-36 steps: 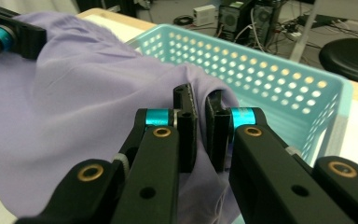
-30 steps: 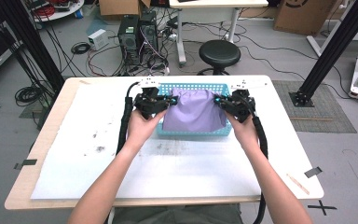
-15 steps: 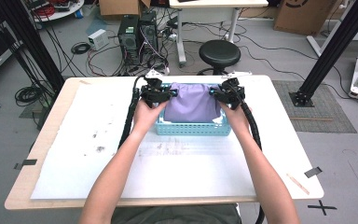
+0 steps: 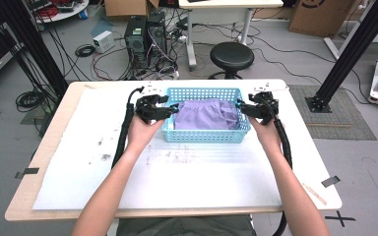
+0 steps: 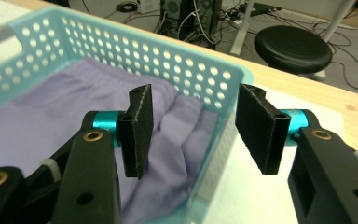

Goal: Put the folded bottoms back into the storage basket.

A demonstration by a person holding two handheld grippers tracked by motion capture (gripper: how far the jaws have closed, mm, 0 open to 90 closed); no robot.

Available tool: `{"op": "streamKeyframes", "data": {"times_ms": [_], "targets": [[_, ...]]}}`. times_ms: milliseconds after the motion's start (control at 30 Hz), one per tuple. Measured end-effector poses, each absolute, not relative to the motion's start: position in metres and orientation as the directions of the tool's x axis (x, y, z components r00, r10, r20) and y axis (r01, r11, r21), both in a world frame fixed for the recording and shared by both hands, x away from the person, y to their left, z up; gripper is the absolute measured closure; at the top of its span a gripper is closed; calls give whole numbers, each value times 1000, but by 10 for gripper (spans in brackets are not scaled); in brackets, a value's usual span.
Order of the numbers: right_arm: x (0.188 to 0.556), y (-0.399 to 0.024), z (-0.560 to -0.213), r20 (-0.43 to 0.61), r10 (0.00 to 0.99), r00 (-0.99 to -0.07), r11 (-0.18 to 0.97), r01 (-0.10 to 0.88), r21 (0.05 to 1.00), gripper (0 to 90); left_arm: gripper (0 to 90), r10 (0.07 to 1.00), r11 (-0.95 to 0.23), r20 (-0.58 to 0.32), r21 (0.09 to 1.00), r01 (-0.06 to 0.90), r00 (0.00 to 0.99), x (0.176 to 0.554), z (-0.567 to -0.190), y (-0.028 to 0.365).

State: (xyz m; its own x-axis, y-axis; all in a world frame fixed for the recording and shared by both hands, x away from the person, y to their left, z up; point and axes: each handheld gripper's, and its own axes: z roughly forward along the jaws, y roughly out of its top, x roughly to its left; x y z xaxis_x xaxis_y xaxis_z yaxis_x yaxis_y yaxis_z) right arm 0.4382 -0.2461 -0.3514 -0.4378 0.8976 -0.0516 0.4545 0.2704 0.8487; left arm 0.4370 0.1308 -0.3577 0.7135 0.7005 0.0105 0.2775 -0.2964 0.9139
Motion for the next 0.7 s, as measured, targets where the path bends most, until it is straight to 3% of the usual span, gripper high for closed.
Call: {"op": "streamKeyframes", "data": {"times_ms": [300, 467, 700], "targets": [[399, -265, -360, -16, 886, -463, 236, 421, 876, 428, 420, 658, -257, 10, 943, 212, 753, 389, -361, 137], [373, -272, -368, 29, 874, -485, 197, 407, 892, 383, 356, 591, -225, -44, 950, 217, 805, 367, -370, 142], [345, -267, -387, 35, 857, -515, 210, 410, 888, 328, 323, 579, -272, 19, 947, 172, 815, 339, -388, 149]]}}
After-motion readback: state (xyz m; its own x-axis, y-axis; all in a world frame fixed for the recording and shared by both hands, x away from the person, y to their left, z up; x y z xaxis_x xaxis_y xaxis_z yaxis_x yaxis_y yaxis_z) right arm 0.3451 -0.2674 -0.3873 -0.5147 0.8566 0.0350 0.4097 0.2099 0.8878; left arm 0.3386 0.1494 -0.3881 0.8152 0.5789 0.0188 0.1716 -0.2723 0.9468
